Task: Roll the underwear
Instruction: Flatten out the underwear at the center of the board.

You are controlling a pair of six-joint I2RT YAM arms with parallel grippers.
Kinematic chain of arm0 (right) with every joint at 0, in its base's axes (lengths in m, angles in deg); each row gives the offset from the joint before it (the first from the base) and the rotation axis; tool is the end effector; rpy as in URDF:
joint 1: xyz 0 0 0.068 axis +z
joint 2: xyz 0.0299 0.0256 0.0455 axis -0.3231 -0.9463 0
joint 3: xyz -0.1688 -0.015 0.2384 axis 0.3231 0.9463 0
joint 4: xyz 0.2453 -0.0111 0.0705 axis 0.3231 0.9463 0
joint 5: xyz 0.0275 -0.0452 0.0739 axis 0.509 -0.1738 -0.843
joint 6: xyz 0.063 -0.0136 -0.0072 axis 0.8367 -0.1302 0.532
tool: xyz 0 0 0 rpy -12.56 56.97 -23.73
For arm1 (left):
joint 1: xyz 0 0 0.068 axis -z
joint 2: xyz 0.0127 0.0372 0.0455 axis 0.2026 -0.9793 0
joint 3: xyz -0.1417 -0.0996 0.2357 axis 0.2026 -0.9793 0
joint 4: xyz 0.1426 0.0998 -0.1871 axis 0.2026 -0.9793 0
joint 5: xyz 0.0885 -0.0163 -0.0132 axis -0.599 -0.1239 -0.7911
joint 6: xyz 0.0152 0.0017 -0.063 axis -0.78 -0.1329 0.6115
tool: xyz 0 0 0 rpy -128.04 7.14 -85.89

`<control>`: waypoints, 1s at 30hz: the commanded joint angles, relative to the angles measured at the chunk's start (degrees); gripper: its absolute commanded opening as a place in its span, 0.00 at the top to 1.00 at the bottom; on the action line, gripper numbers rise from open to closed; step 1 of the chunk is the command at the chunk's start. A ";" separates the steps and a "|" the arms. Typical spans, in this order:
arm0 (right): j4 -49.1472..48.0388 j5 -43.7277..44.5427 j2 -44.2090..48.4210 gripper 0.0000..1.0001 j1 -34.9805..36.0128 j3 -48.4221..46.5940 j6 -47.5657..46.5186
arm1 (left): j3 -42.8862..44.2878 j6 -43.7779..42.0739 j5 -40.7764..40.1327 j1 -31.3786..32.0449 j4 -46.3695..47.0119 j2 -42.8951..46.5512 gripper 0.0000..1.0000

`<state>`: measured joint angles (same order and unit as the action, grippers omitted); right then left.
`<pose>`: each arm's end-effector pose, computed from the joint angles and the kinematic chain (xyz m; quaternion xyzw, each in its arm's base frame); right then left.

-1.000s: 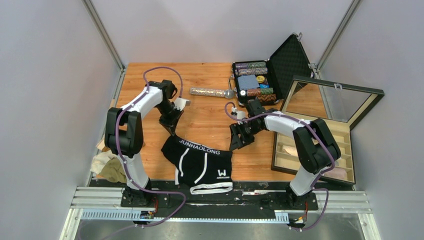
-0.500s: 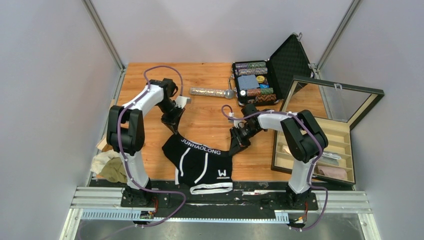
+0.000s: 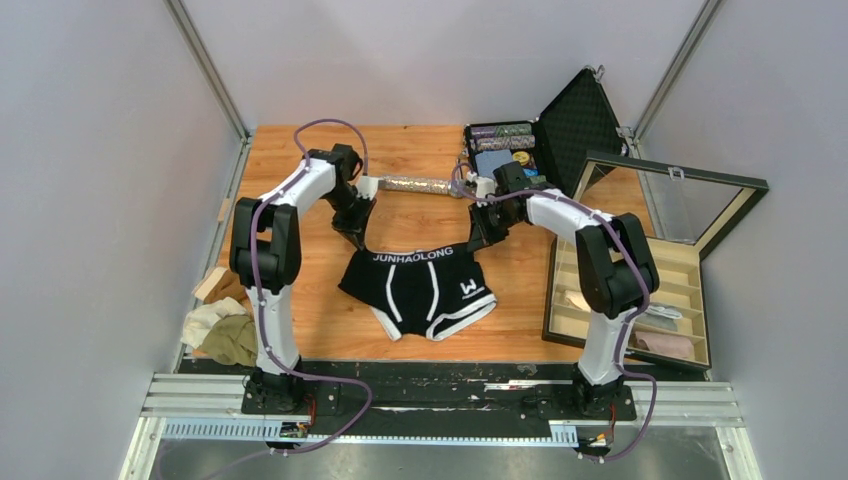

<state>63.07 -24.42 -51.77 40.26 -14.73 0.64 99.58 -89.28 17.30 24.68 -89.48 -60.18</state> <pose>0.3498 0.1667 0.1893 -0.2451 0.9100 0.3050 0.1372 0.3787 -0.1042 0.2037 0.1959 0.9666 -0.1647 0.0140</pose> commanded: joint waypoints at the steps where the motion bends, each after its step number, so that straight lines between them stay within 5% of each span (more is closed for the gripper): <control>1: -1.91 11.12 -3.76 1.00 -0.59 -2.17 -5.34 | 5.47 5.68 -2.34 -0.50 5.28 -4.63 1.00; 6: -2.90 15.29 -4.22 1.00 -2.26 -2.66 -7.52 | 10.26 7.37 -1.54 -0.62 10.02 -7.40 1.00; 10: -2.47 13.17 -0.12 1.00 -3.29 -4.33 -7.91 | 12.46 9.03 7.67 -1.01 10.42 -4.33 1.00; 15: 2.05 3.99 12.25 1.00 -3.55 -6.30 -8.84 | -1.40 8.94 20.32 -2.23 18.61 16.24 1.00; 21: 5.33 -4.90 30.11 1.00 -2.62 0.27 -13.60 | -20.36 9.20 23.47 -2.19 30.67 45.13 1.00; 30: 6.45 -3.93 45.59 1.00 0.57 3.90 -11.07 | -21.48 9.11 22.95 -2.18 18.29 59.76 1.00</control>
<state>67.88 -28.46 -6.00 40.68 -10.55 -11.34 78.97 -81.24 39.81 22.58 -65.28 -0.71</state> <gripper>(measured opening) 0.025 0.007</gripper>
